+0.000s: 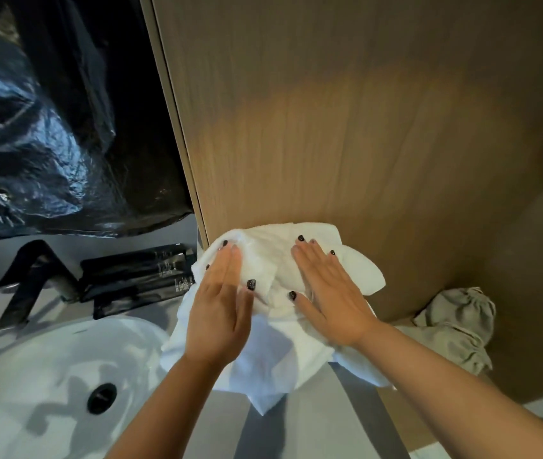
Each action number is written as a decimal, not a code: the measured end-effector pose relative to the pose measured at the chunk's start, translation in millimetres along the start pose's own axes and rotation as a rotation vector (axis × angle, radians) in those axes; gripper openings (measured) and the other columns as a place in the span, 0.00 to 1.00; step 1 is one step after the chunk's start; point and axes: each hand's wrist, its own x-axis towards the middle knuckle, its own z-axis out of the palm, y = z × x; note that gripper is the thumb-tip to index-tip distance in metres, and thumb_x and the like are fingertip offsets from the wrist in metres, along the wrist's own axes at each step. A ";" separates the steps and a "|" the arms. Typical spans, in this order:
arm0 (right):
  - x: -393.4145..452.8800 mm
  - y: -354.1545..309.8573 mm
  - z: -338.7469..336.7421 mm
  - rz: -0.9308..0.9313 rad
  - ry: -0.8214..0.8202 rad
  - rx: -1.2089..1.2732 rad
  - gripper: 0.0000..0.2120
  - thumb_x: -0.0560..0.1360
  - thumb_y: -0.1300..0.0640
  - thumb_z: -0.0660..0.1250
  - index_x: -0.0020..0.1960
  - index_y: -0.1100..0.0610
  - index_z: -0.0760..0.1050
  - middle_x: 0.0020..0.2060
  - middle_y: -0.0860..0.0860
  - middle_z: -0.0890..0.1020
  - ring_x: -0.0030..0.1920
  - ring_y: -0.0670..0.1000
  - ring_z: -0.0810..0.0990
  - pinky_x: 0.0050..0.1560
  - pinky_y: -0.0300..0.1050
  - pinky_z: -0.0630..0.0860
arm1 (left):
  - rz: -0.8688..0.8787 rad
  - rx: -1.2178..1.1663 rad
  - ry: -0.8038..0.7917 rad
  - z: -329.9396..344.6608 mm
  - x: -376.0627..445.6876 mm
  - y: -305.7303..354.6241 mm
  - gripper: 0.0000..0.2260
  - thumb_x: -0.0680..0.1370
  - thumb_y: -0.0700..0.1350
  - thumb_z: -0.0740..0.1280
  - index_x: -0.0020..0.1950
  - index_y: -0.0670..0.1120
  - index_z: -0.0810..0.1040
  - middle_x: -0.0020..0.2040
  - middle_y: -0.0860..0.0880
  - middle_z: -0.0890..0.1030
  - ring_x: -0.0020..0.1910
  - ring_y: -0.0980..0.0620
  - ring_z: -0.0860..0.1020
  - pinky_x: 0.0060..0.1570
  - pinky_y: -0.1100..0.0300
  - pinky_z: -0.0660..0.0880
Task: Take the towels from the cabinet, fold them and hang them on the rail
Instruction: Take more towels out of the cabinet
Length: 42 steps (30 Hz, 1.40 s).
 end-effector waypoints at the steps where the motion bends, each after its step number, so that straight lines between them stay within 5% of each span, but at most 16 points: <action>1: -6.4 -0.6 -2.9 0.005 -0.002 0.004 0.33 0.81 0.42 0.48 0.81 0.55 0.46 0.80 0.47 0.46 0.79 0.46 0.38 0.78 0.49 0.41 | -0.015 -0.004 -0.002 -0.3 -2.7 4.9 0.27 0.83 0.56 0.49 0.79 0.45 0.50 0.79 0.50 0.54 0.79 0.53 0.53 0.75 0.67 0.48; 8: -68.4 10.2 -22.2 0.026 -0.014 -0.010 0.35 0.80 0.36 0.42 0.80 0.54 0.44 0.80 0.47 0.44 0.78 0.43 0.36 0.78 0.44 0.39 | 0.026 0.054 0.027 15.7 -31.4 54.5 0.30 0.83 0.52 0.53 0.80 0.55 0.42 0.80 0.54 0.48 0.79 0.57 0.48 0.77 0.62 0.44; 11: -100.2 22.4 -29.8 0.057 -0.040 0.030 0.38 0.78 0.32 0.37 0.80 0.53 0.41 0.79 0.46 0.41 0.77 0.42 0.35 0.78 0.44 0.39 | 0.082 0.065 -0.024 29.9 -45.1 78.8 0.27 0.84 0.57 0.50 0.81 0.52 0.46 0.81 0.50 0.52 0.80 0.51 0.52 0.78 0.55 0.51; 16: -158.1 51.1 -51.9 0.118 -0.082 0.044 0.33 0.82 0.41 0.50 0.77 0.47 0.33 0.75 0.40 0.32 0.74 0.39 0.30 0.76 0.40 0.36 | -0.087 0.096 -0.082 61.9 -68.1 141.5 0.31 0.77 0.71 0.38 0.78 0.60 0.39 0.80 0.59 0.41 0.78 0.61 0.41 0.76 0.61 0.45; 22: -234.1 98.8 -82.5 0.136 -0.170 0.051 0.34 0.83 0.46 0.54 0.79 0.49 0.36 0.76 0.42 0.35 0.76 0.42 0.32 0.77 0.43 0.38 | -0.143 0.054 -0.157 111.2 -104.4 224.3 0.29 0.80 0.63 0.45 0.78 0.55 0.44 0.79 0.57 0.43 0.78 0.61 0.42 0.77 0.60 0.45; 33: -357.0 161.6 -111.9 0.199 -0.259 0.037 0.34 0.83 0.47 0.54 0.78 0.51 0.33 0.76 0.44 0.34 0.76 0.43 0.31 0.77 0.42 0.38 | -0.180 0.080 -0.330 172.2 -166.2 333.0 0.31 0.81 0.64 0.44 0.80 0.52 0.45 0.78 0.58 0.39 0.77 0.63 0.37 0.73 0.67 0.38; 37: -394.8 171.2 -102.0 0.317 -0.282 0.087 0.35 0.81 0.44 0.52 0.80 0.49 0.36 0.76 0.42 0.34 0.75 0.41 0.32 0.75 0.39 0.37 | -0.186 0.042 -0.379 187.1 -188.5 343.4 0.29 0.82 0.59 0.47 0.81 0.51 0.47 0.78 0.58 0.39 0.78 0.61 0.38 0.72 0.68 0.37; 40: -425.0 172.2 -86.7 0.344 -0.240 0.048 0.37 0.78 0.33 0.42 0.80 0.53 0.47 0.79 0.46 0.44 0.78 0.45 0.42 0.76 0.45 0.51 | -0.183 0.048 -0.454 203.9 -207.5 340.6 0.32 0.80 0.63 0.44 0.80 0.49 0.48 0.76 0.57 0.38 0.78 0.59 0.38 0.71 0.68 0.35; 42: -444.0 172.6 -72.4 0.366 -0.237 0.032 0.36 0.79 0.36 0.46 0.80 0.57 0.51 0.79 0.49 0.49 0.79 0.48 0.48 0.76 0.45 0.53 | -0.184 0.077 -0.519 214.7 -220.9 337.2 0.32 0.80 0.64 0.43 0.80 0.49 0.45 0.75 0.56 0.35 0.78 0.56 0.37 0.71 0.64 0.34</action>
